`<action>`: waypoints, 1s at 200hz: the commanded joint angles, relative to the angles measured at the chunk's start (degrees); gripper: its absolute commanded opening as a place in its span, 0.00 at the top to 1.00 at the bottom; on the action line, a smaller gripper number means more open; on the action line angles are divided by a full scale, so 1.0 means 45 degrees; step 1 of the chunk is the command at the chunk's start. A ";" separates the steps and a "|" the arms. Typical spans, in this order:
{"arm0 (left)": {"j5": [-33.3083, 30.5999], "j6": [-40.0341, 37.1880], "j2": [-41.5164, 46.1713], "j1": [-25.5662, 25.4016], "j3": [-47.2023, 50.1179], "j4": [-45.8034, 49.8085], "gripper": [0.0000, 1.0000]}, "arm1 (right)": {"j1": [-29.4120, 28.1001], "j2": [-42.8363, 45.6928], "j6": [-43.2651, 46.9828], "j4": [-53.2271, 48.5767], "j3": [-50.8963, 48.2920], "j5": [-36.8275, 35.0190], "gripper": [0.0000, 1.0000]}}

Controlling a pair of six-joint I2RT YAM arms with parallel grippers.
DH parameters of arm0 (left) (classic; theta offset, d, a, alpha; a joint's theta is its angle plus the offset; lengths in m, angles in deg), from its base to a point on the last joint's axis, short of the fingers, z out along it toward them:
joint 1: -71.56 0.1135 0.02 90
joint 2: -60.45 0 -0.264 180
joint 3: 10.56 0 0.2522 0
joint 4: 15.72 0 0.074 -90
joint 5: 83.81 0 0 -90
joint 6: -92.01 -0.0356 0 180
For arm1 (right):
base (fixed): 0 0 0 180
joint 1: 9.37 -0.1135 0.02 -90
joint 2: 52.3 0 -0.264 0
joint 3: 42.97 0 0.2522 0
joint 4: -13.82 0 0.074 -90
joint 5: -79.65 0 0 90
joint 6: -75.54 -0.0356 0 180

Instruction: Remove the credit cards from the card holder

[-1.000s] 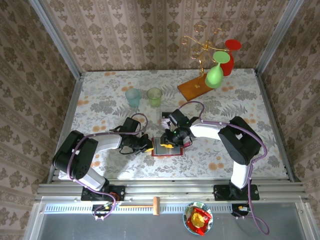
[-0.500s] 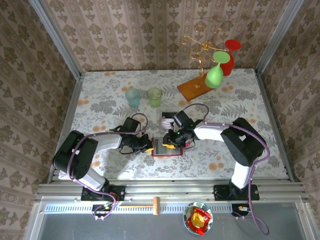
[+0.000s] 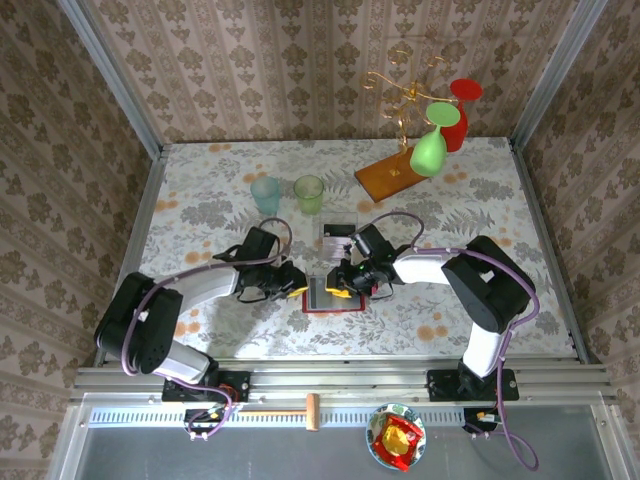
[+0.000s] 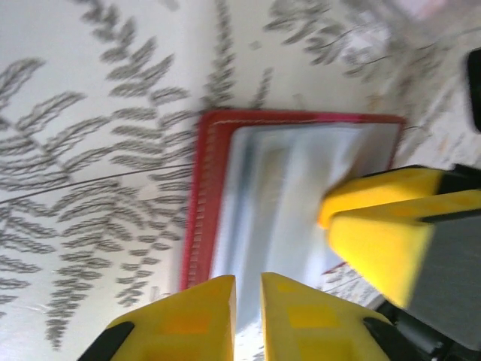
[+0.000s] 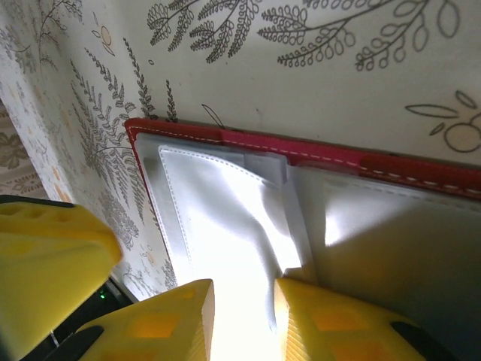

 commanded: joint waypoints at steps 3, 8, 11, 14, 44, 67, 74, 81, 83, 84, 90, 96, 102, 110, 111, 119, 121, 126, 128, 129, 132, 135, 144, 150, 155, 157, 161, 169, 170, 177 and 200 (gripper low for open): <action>0.0380 0.0539 0.0007 -0.0192 -0.0637 -0.0301 0.77 | 0.0073 -0.0006 -0.0397 0.0396 -0.0387 0.0180 0.70; 0.0448 0.0574 -0.0127 -0.0260 -0.0735 -0.0367 0.75 | 0.0092 -0.0008 -0.0432 0.0513 -0.0424 0.0223 0.70; 0.0506 0.0590 -0.0197 -0.0303 -0.0773 -0.0399 0.75 | 0.0092 -0.0018 -0.0458 0.0556 -0.0455 0.0240 0.70; 0.0554 0.0609 -0.0272 -0.0343 -0.0827 -0.0430 0.74 | 0.0092 -0.0012 -0.0483 0.0622 -0.0481 0.0268 0.70; 0.0574 0.0746 -0.0817 -0.0707 -0.1047 -0.0578 0.71 | 0.0200 -0.0138 -0.0806 0.1199 -0.0727 0.0610 0.70; 0.0486 0.0849 -0.1067 -0.0767 -0.1013 -0.0585 0.68 | 0.0268 -0.0148 -0.0979 0.1624 -0.1003 0.0749 0.70; 0.0486 0.0881 -0.1155 -0.0767 -0.1010 -0.0579 0.67 | 0.0269 -0.0133 -0.0999 0.1688 -0.1051 0.0770 0.70; 0.0504 0.0892 -0.1254 -0.0776 -0.1027 -0.0544 0.67 | 0.0287 -0.0144 -0.1009 0.1752 -0.1106 0.0789 0.70; 0.0505 0.0893 -0.1278 -0.0784 -0.1030 -0.0541 0.67 | 0.0288 -0.0137 -0.1018 0.1768 -0.1116 0.0789 0.70; 0.0505 0.0893 -0.1295 -0.0785 -0.1034 -0.0521 0.67 | 0.0288 -0.0133 -0.1023 0.1760 -0.1124 0.0779 0.70; 0.0477 0.0912 -0.1377 -0.0805 -0.1053 -0.0489 0.67 | 0.0305 -0.0147 -0.1028 0.1773 -0.1150 0.0789 0.70; 0.0448 0.0952 -0.1442 -0.0825 -0.1043 -0.0477 0.67 | 0.0307 -0.0150 -0.1017 0.1794 -0.1175 0.0803 0.70; 0.0430 0.0962 -0.1501 -0.0859 -0.1053 -0.0481 0.67 | 0.0307 -0.0143 -0.1019 0.1841 -0.1209 0.0808 0.70; 0.0408 0.0972 -0.1608 -0.0884 -0.1067 -0.0462 0.67 | 0.0307 -0.0143 -0.1024 0.1870 -0.1244 0.0823 0.70; 0.0408 0.0972 -0.1626 -0.0894 -0.1062 -0.0462 0.67 | 0.0307 -0.0146 -0.1036 0.1870 -0.1246 0.0816 0.70; 0.0408 0.1003 -0.1697 -0.0921 -0.1072 -0.0463 0.67 | 0.0327 -0.0147 -0.1028 0.1902 -0.1273 0.0828 0.70; 0.0408 0.1009 -0.1701 -0.0923 -0.1061 -0.0462 0.67 | 0.0327 -0.0148 -0.1028 0.1913 -0.1275 0.0847 0.70; 0.0389 0.1026 -0.1749 -0.0938 -0.1074 -0.0462 0.67 | 0.0327 -0.0138 -0.1029 0.1927 -0.1278 0.0848 0.70; 0.0389 0.1034 -0.1773 -0.0942 -0.1076 -0.0462 0.67 | 0.0327 -0.0145 -0.1028 0.1928 -0.1286 0.0848 0.70; 0.0388 0.1042 -0.1777 -0.0942 -0.1077 -0.0462 0.67 | 0.0327 -0.0146 -0.1028 0.1929 -0.1287 0.0847 0.70; 0.0371 0.1041 -0.1797 -0.0943 -0.1072 -0.0462 0.67 | 0.0327 -0.0148 -0.1038 0.1951 -0.1305 0.0857 0.70; 0.0369 0.1036 -0.1805 -0.0960 -0.1072 -0.0462 0.67 | 0.0327 -0.0116 -0.1029 0.1949 -0.1322 0.0849 0.70; 0.0349 0.1050 -0.1856 -0.0962 -0.1076 -0.0481 0.67 | 0.0344 -0.0118 -0.1020 0.1973 -0.1356 0.0868 0.70; 0.0349 0.1068 -0.1869 -0.0962 -0.1041 -0.0527 0.68 | 0.0346 -0.0115 -0.1028 0.1982 -0.1347 0.0884 0.70; 0.0352 0.1069 -0.1888 -0.0972 -0.1047 -0.0554 0.68 | 0.0350 -0.0127 -0.1028 0.1969 -0.1356 0.0900 0.70; 0.0350 0.1069 -0.1895 -0.0979 -0.1055 -0.0549 0.68 | 0.0362 -0.0128 -0.1028 0.1983 -0.1364 0.0890 0.70; 0.0349 0.1069 -0.1927 -0.0982 -0.1040 -0.0568 0.68 | 0.0362 -0.0101 -0.1028 0.1996 -0.1366 0.0887 0.70; 0.0349 0.1069 -0.1968 -0.0982 -0.1077 -0.0560 0.68 | 0.0361 -0.0099 -0.1028 0.2000 -0.1387 0.0882 0.70; 0.0349 0.1069 -0.1972 -0.0972 -0.1077 -0.0550 0.68 | 0.0361 -0.0099 -0.1028 0.2000 -0.1387 0.0882 0.70; 0.0330 0.1069 -0.1995 -0.0996 -0.1051 -0.0540 0.68 | 0.0366 -0.0090 -0.1028 0.2005 -0.1405 0.0886 0.70; 0.0220 0.1128 -0.1962 -0.1000 -0.0980 -0.0501 0.68 | 0.0365 -0.0079 -0.1072 0.2065 -0.1479 0.0889 0.70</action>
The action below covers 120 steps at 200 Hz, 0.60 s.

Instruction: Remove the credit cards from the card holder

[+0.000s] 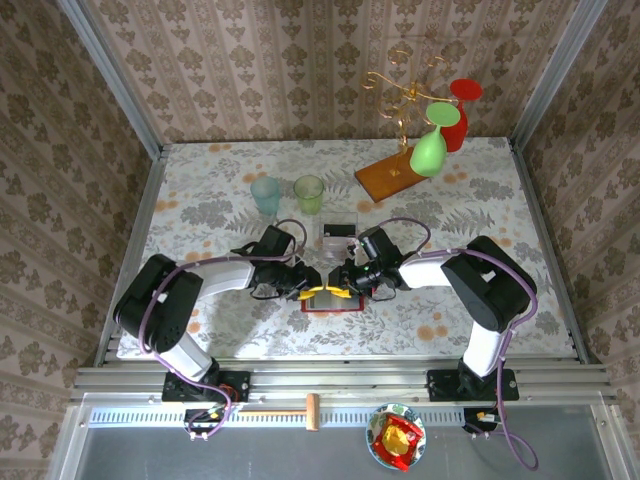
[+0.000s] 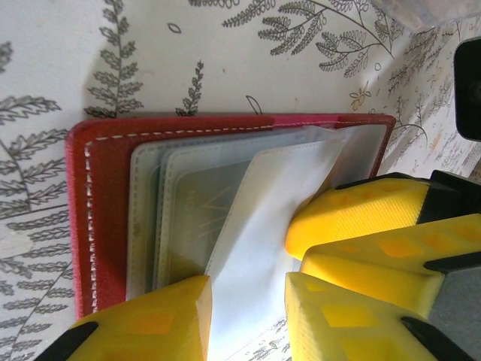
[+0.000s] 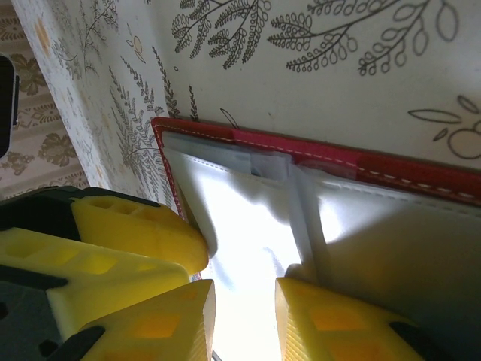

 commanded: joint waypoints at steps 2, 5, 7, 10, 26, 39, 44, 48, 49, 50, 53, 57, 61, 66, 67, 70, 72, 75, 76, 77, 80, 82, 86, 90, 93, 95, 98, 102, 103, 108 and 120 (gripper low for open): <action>-0.0121 0.0220 -0.0093 -0.0078 -0.0149 0.0072 0.68 | 0.0040 -0.0062 -0.0126 -0.0382 -0.0380 -0.0070 0.70; -0.0131 0.0220 -0.0060 -0.0078 -0.0140 0.0089 0.68 | 0.0045 -0.0069 -0.0127 -0.0382 -0.0398 -0.0070 0.70; -0.0157 0.0215 -0.0039 -0.0078 -0.0125 0.0101 0.68 | 0.0045 -0.0069 -0.0129 -0.0373 -0.0400 -0.0070 0.70; -0.0199 0.0219 -0.0004 -0.0078 -0.0123 0.0110 0.68 | 0.0055 -0.0055 -0.0113 -0.0381 -0.0405 -0.0070 0.70; -0.0416 0.0201 0.0209 -0.0078 -0.0119 0.0210 0.67 | 0.0059 -0.0014 -0.0129 -0.0370 -0.0422 -0.0070 0.70; -0.0476 0.0201 0.0252 -0.0078 -0.0135 0.0219 0.67 | 0.0065 0.0013 -0.0130 -0.0377 -0.0448 -0.0104 0.70; -0.0481 0.0200 0.0239 -0.0076 -0.0153 0.0226 0.67 | 0.0065 0.0009 -0.0130 -0.0382 -0.0452 -0.0106 0.70; -0.0453 0.0200 0.0204 -0.0078 -0.0158 0.0211 0.67 | 0.0065 -0.0001 -0.0120 -0.0382 -0.0458 -0.0095 0.70; -0.0453 0.0210 0.0203 -0.0078 -0.0158 0.0199 0.67 | 0.0065 0.0004 -0.0115 -0.0382 -0.0459 -0.0102 0.70; -0.0459 0.0195 0.0202 -0.0078 -0.0168 0.0204 0.67 | 0.0055 -0.0004 -0.0123 -0.0382 -0.0459 -0.0106 0.70; -0.0447 0.0199 0.0182 -0.0076 -0.0177 0.0208 0.67 | 0.0059 -0.0010 -0.0127 -0.0377 -0.0459 -0.0092 0.70; -0.0430 0.0210 0.0153 -0.0073 -0.0178 0.0192 0.67 | 0.0063 -0.0016 -0.0130 -0.0382 -0.0443 -0.0090 0.70; -0.0428 0.0219 0.0143 -0.0078 -0.0186 0.0175 0.67 | 0.0065 -0.0022 -0.0119 -0.0377 -0.0440 -0.0072 0.70; -0.0427 0.0220 0.0114 -0.0074 -0.0169 0.0170 0.67 | 0.0063 -0.0028 -0.0117 -0.0376 -0.0456 -0.0070 0.70; -0.0426 0.0220 0.0109 -0.0076 -0.0173 0.0170 0.67 | 0.0064 -0.0029 -0.0124 -0.0379 -0.0458 -0.0070 0.70; -0.0426 0.0237 0.0095 -0.0078 -0.0178 0.0167 0.67 | 0.0065 -0.0013 -0.0127 -0.0367 -0.0459 -0.0066 0.70; -0.0426 0.0229 0.0097 -0.0078 -0.0178 0.0169 0.67 | 0.0065 -0.0002 -0.0114 -0.0374 -0.0473 -0.0059 0.70; -0.0433 0.0221 0.0096 -0.0078 -0.0178 0.0167 0.67 | 0.0065 -0.0010 -0.0118 -0.0381 -0.0487 -0.0069 0.70; -0.0429 0.0220 0.0090 -0.0078 -0.0178 0.0168 0.67 | 0.0055 -0.0010 -0.0124 -0.0382 -0.0493 -0.0080 0.70; -0.0427 0.0220 0.0087 -0.0078 -0.0168 0.0179 0.67 | 0.0050 -0.0011 -0.0127 -0.0382 -0.0505 -0.0085 0.70; -0.0445 0.0220 0.0100 -0.0078 -0.0179 0.0198 0.67 | 0.0063 0.0004 -0.0130 -0.0380 -0.0504 -0.0089 0.70; -0.0450 0.0220 0.0098 -0.0078 -0.0174 0.0206 0.66 | 0.0064 -0.0002 -0.0120 -0.0372 -0.0499 -0.0090 0.70; -0.0467 0.0215 0.0112 -0.0076 -0.0178 0.0251 0.66 | 0.0063 -0.0006 -0.0129 -0.0382 -0.0498 -0.0091 0.70; -0.0487 0.0212 0.0123 -0.0078 -0.0196 0.0293 0.66 | 0.0065 -0.0001 -0.0130 -0.0382 -0.0498 -0.0090 0.70; -0.0499 0.0202 0.0141 -0.0078 -0.0195 0.0319 0.66 | 0.0065 -0.0002 -0.0132 -0.0380 -0.0498 -0.0080 0.70; -0.0502 0.0210 0.0162 -0.0078 -0.0192 0.0334 0.66 | 0.0065 0.0001 -0.0131 -0.0380 -0.0498 -0.0073 0.70; -0.0533 0.0204 0.0182 -0.0078 -0.0207 0.0354 0.66 | 0.0060 -0.0020 -0.0130 -0.0382 -0.0480 -0.0071 0.70; -0.0588 0.0203 0.0223 -0.0074 -0.0215 0.0379 0.66 | 0.0062 -0.0012 -0.0132 -0.0382 -0.0478 -0.0044 0.70; -0.0595 0.0201 0.0232 -0.0066 -0.0216 0.0391 0.66 | 0.0063 -0.0011 -0.0131 -0.0392 -0.0488 -0.0047 0.70; -0.0673 0.0187 0.0284 -0.0077 -0.0217 0.0432 0.65 | 0.0060 -0.0011 -0.0130 -0.0397 -0.0479 -0.0046 0.70; -0.0746 0.0108 0.0306 -0.0062 -0.0244 0.0537 0.65 | 0.0060 -0.0004 -0.0130 -0.0391 -0.0498 -0.0068 0.70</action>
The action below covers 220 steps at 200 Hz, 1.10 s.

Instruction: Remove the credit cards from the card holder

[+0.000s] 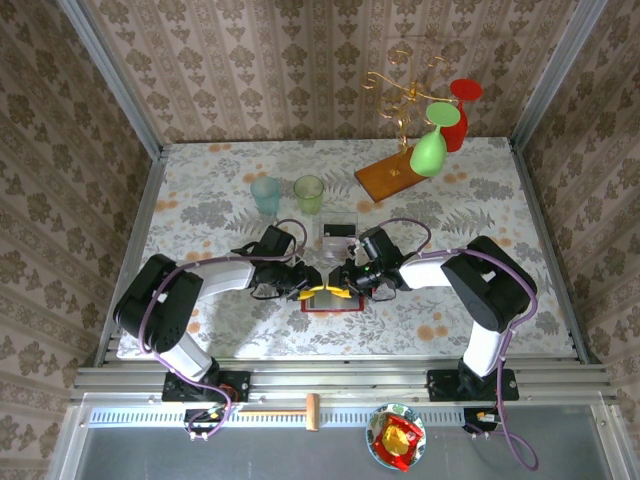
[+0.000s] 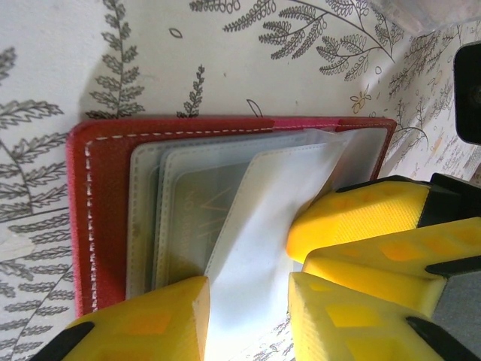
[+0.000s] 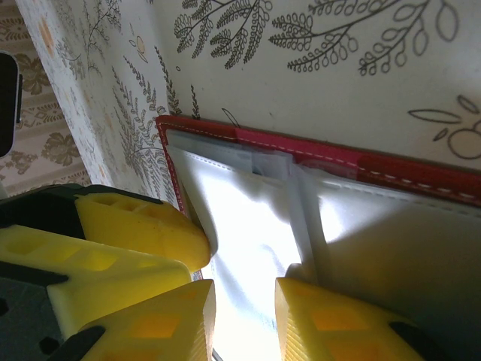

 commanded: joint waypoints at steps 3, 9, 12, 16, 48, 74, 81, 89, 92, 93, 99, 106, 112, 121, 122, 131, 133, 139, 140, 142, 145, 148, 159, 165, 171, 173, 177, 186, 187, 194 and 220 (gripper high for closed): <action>-0.0569 0.0064 0.0271 -0.0050 -0.0240 0.0550 0.65 | 0.0040 -0.0008 -0.0091 -0.0585 -0.0396 -0.0119 0.70; -0.0568 0.0059 0.0274 -0.0049 -0.0260 0.0575 0.65 | 0.0040 -0.0016 -0.0067 -0.0596 -0.0396 -0.0119 0.70; -0.0568 0.0073 0.0266 -0.0039 -0.0246 0.0575 0.65 | 0.0036 -0.0024 -0.0066 -0.0613 -0.0396 -0.0102 0.70; -0.0559 0.0077 0.0263 -0.0049 -0.0241 0.0525 0.65 | 0.0028 -0.0034 -0.0071 -0.0601 -0.0391 -0.0083 0.70; -0.0596 0.0104 0.0263 -0.0039 -0.0222 0.0553 0.65 | 0.0030 -0.0074 -0.0072 -0.0616 -0.0357 -0.0062 0.70; -0.0697 0.0122 0.0373 -0.0033 -0.0221 0.0516 0.65 | 0.0030 -0.0076 -0.0070 -0.0611 -0.0389 -0.0070 0.70; -0.0705 0.0107 0.0412 -0.0041 -0.0220 0.0487 0.65 | 0.0041 -0.0087 -0.0072 -0.0614 -0.0399 -0.0085 0.70; -0.0687 0.0120 0.0441 -0.0036 -0.0203 0.0406 0.66 | 0.0041 -0.0089 -0.0070 -0.0611 -0.0396 -0.0080 0.70; -0.0703 0.0122 0.0458 -0.0038 -0.0188 0.0373 0.67 | 0.0050 -0.0109 -0.0071 -0.0605 -0.0386 -0.0080 0.70; -0.0704 0.0122 0.0459 -0.0034 -0.0186 0.0367 0.67 | 0.0055 -0.0118 -0.0071 -0.0610 -0.0381 -0.0070 0.70; -0.0704 0.0141 0.0446 -0.0030 -0.0182 0.0341 0.69 | 0.0055 -0.0133 -0.0058 -0.0616 -0.0359 -0.0061 0.70; -0.0701 0.0161 0.0458 -0.0029 -0.0174 0.0297 0.70 | 0.0045 -0.0148 -0.0047 -0.0611 -0.0371 -0.0041 0.70; -0.0686 0.0181 0.0453 -0.0027 -0.0182 0.0220 0.70 | 0.0052 -0.0124 -0.0050 -0.0616 -0.0384 -0.0041 0.70; -0.0665 0.0162 0.0438 -0.0025 -0.0193 0.0211 0.70 | 0.0050 -0.0125 -0.0052 -0.0616 -0.0406 -0.0060 0.70; -0.0656 0.0161 0.0430 -0.0027 -0.0198 0.0217 0.70 | 0.0055 -0.0127 -0.0052 -0.0616 -0.0410 -0.0060 0.70; -0.0627 0.0136 0.0354 -0.0024 -0.0219 0.0297 0.70 | 0.0060 -0.0146 -0.0052 -0.0611 -0.0391 -0.0041 0.70; -0.0636 0.0130 0.0361 -0.0028 -0.0207 0.0315 0.70 | 0.0060 -0.0157 -0.0052 -0.0614 -0.0365 -0.0041 0.70; -0.0632 0.0158 0.0312 -0.0030 -0.0192 0.0294 0.70 | 0.0060 -0.0166 -0.0052 -0.0625 -0.0342 -0.0022 0.70; -0.0629 0.0159 0.0308 -0.0030 -0.0188 0.0288 0.70 | 0.0060 -0.0167 -0.0052 -0.0620 -0.0340 -0.0012 0.70; -0.0627 0.0166 0.0296 -0.0030 -0.0184 0.0274 0.70 | 0.0060 -0.0162 -0.0052 -0.0617 -0.0338 -0.0004 0.70; -0.0624 0.0186 0.0276 -0.0027 -0.0166 0.0249 0.70 | 0.0060 -0.0167 -0.0052 -0.0616 -0.0337 -0.0002 0.70; -0.0592 0.0193 0.0264 -0.0029 -0.0147 0.0217 0.70 | 0.0058 -0.0165 -0.0052 -0.0611 -0.0337 -0.0002 0.70; -0.0521 0.0184 0.0165 -0.0030 -0.0163 0.0237 0.70 | 0.0060 -0.0166 -0.0047 -0.0606 -0.0357 -0.0041 0.70; -0.0510 0.0166 0.0141 -0.0030 -0.0140 0.0243 0.70 | 0.0060 -0.0171 -0.0053 -0.0615 -0.0340 -0.0040 0.70; -0.0515 0.0181 0.0148 -0.0040 -0.0124 0.0211 0.70 | 0.0060 -0.0215 -0.0051 -0.0616 -0.0325 0.0000 0.70; -0.0511 0.0181 0.0153 -0.0032 -0.0124 0.0196 0.70 | 0.0060 -0.0223 -0.0052 -0.0606 -0.0310 0.0013 0.70; -0.0492 0.0199 0.0136 -0.0030 -0.0106 0.0153 0.70 | 0.0060 -0.0211 -0.0051 -0.0609 -0.0299 0.0027 0.70; -0.0420 0.0237 0.0097 -0.0030 -0.0114 0.0025 0.71 | 0.0055 -0.0209 -0.0047 -0.0603 -0.0289 0.0037 0.70; -0.0406 0.0238 0.0083 -0.0039 -0.0120 0.0007 0.71 | 0.0058 -0.0198 -0.0050 -0.0609 -0.0294 0.0037 0.70; -0.0319 0.0259 0.0024 -0.0049 -0.0140 -0.0116 0.72 | 0.0060 -0.0169 -0.0052 -0.0613 -0.0298 0.0018 0.70; -0.0061 0.0430 -0.0016 -0.0039 -0.0133 -0.0573 0.75 | 0.0060 -0.0170 -0.0045 -0.0674 -0.0187 0.0057 0.70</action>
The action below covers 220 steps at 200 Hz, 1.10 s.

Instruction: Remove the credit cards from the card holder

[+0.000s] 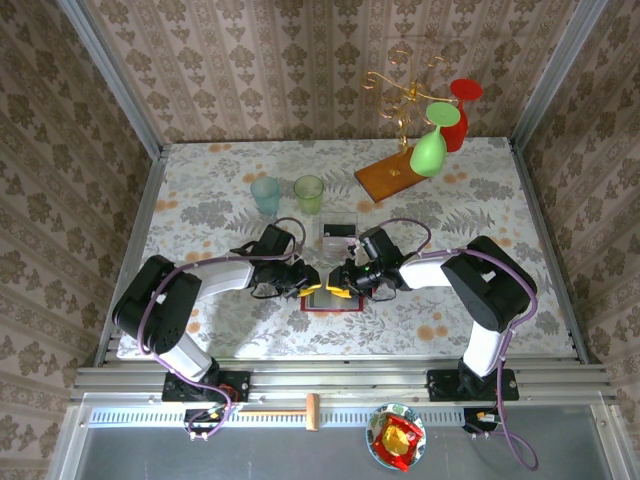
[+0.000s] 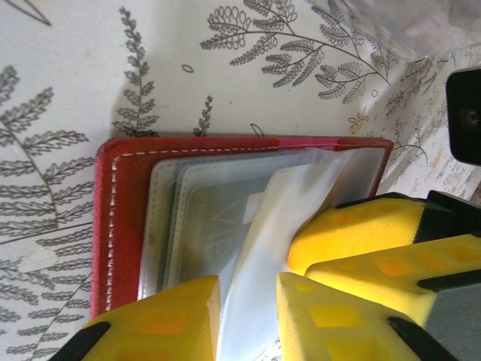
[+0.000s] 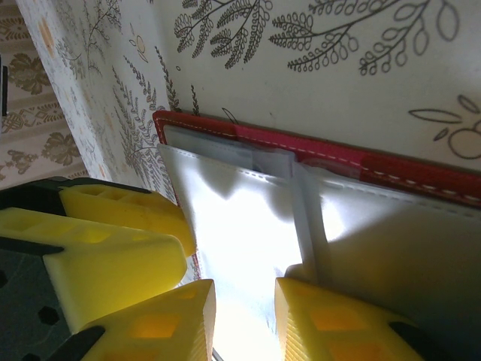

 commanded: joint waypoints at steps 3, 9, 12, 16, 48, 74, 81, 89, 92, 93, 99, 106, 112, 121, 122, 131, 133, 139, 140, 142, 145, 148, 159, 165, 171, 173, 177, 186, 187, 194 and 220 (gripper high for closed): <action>0.0399 0.0303 -0.0118 -0.0053 -0.0097 -0.0526 0.75 | 0.0050 -0.0155 -0.0049 -0.0669 -0.0182 0.0064 0.70; 0.0446 0.0325 -0.0129 -0.0064 -0.0110 -0.0632 0.76 | 0.0050 -0.0114 -0.0050 -0.0656 -0.0181 0.0028 0.70; 0.0467 0.0332 -0.0139 -0.0060 -0.0114 -0.0678 0.76 | 0.0050 -0.0082 -0.0052 -0.0668 -0.0203 0.0019 0.70; 0.0514 0.0314 -0.0145 -0.0069 -0.0132 -0.0723 0.76 | 0.0050 -0.0070 -0.0037 -0.0687 -0.0193 -0.0018 0.70; 0.0664 0.0294 -0.0150 -0.0074 -0.0152 -0.0747 0.76 | 0.0050 -0.0002 -0.0102 -0.0707 -0.0103 0.0018 0.70; 0.0724 0.0178 -0.0072 -0.0070 -0.0218 -0.0608 0.76 | 0.0068 0.0509 -0.0051 -0.1027 0.0009 -0.0097 0.70; 0.0733 0.0137 -0.0063 -0.0073 -0.0252 -0.0609 0.75 | 0.0070 0.0639 0.0086 -0.1286 0.0136 -0.0132 0.69; 0.0771 0.0086 -0.0053 -0.0091 -0.0322 -0.0570 0.75 | 0.0070 0.0823 0.0242 -0.1616 0.0259 -0.0220 0.69; 0.0781 0.0053 -0.0052 -0.0093 -0.0353 -0.0546 0.75 | 0.0070 0.0897 0.0290 -0.1725 0.0294 -0.0268 0.68; 0.0782 0.0046 -0.0052 -0.0093 -0.0361 -0.0540 0.75 | 0.0080 0.0921 0.0314 -0.1754 0.0310 -0.0281 0.68; 0.0801 -0.0008 -0.0054 -0.0093 -0.0405 -0.0479 0.74 | 0.0106 0.1027 0.0385 -0.1969 0.0366 -0.0346 0.68; 0.0821 -0.0047 -0.0039 -0.0093 -0.0452 -0.0422 0.74 | 0.0142 0.1164 0.0462 -0.2180 0.0436 -0.0401 0.68; 0.0803 -0.0058 0.0009 -0.0093 -0.0498 -0.0381 0.74 | 0.0188 0.1269 0.0527 -0.2342 0.0496 -0.0417 0.68; 0.0783 -0.0077 0.0087 -0.0112 -0.0561 -0.0313 0.74 | 0.0240 0.1476 0.0640 -0.2614 0.0577 -0.0477 0.67; 0.0793 -0.0087 0.0086 -0.0113 -0.0572 -0.0316 0.74 | 0.0243 0.1514 0.0675 -0.2628 0.0589 -0.0484 0.67; 0.0820 -0.0166 0.0142 -0.0132 -0.0699 -0.0201 0.74 | 0.0313 0.1735 0.0817 -0.2992 0.0654 -0.0605 0.67; 0.0821 -0.0192 0.0148 -0.0147 -0.0740 -0.0163 0.73 | 0.0321 0.1798 0.0864 -0.3066 0.0667 -0.0646 0.67; 0.0824 -0.0312 0.0179 -0.0168 -0.0874 -0.0009 0.73 | 0.0371 0.1968 0.0967 -0.3249 0.0695 -0.0744 0.67; 0.0823 -0.0322 0.0191 -0.0169 -0.0885 0.0012 0.73 | 0.0386 0.1985 0.0985 -0.3297 0.0706 -0.0763 0.67; 0.0827 -0.0368 0.0214 -0.0171 -0.0942 0.0076 0.73 | 0.0408 0.2036 0.1023 -0.3367 0.0715 -0.0778 0.67; 0.0822 -0.0426 0.0209 -0.0198 -0.1004 0.0170 0.73 | 0.0434 0.2130 0.1088 -0.3468 0.0727 -0.0838 0.67; 0.0812 -0.0482 0.0237 -0.0209 -0.1081 0.0272 0.73 | 0.0472 0.2200 0.1143 -0.3585 0.0750 -0.0883 0.67; 0.0712 -0.0689 0.0308 -0.0256 -0.1313 0.0615 0.72 | 0.0602 0.2460 0.1367 -0.4057 0.0841 -0.1038 0.67; 0.0667 -0.0786 0.0319 -0.0315 -0.1431 0.0708 0.72 | 0.0662 0.2604 0.1509 -0.4343 0.0866 -0.1154 0.67; 0.0675 -0.0861 0.0299 -0.0360 -0.1534 0.0733 0.71 | 0.0722 0.2773 0.1640 -0.4602 0.0893 -0.1276 0.67; 0.0682 -0.0884 0.0300 -0.0365 -0.1563 0.0720 0.71 | 0.0746 0.2829 0.1689 -0.4690 0.0893 -0.1341 0.67; 0.0717 -0.0944 0.0255 -0.0409 -0.1662 0.0732 0.71 | 0.0786 0.2946 0.1765 -0.4812 0.0893 -0.1442 0.67; 0.0826 -0.1022 0.0091 -0.0463 -0.1876 0.0793 0.70 | 0.0919 0.3153 0.1910 -0.5111 0.0893 -0.1606 0.66; 0.0843 -0.1028 0.0069 -0.0473 -0.1904 0.0793 0.70 | 0.0934 0.3182 0.1915 -0.5126 0.0893 -0.1624 0.66; 0.0958 -0.1090 -0.0090 -0.0501 -0.2096 0.0828 0.70 | 0.1066 0.3367 0.1992 -0.5311 0.0893 -0.1694 0.66; 0.1609 -0.1405 -0.0969 -0.0733 -0.3079 0.1033 0.69 | 0.1479 0.3995 0.2225 -0.5719 0.0801 -0.1916 0.66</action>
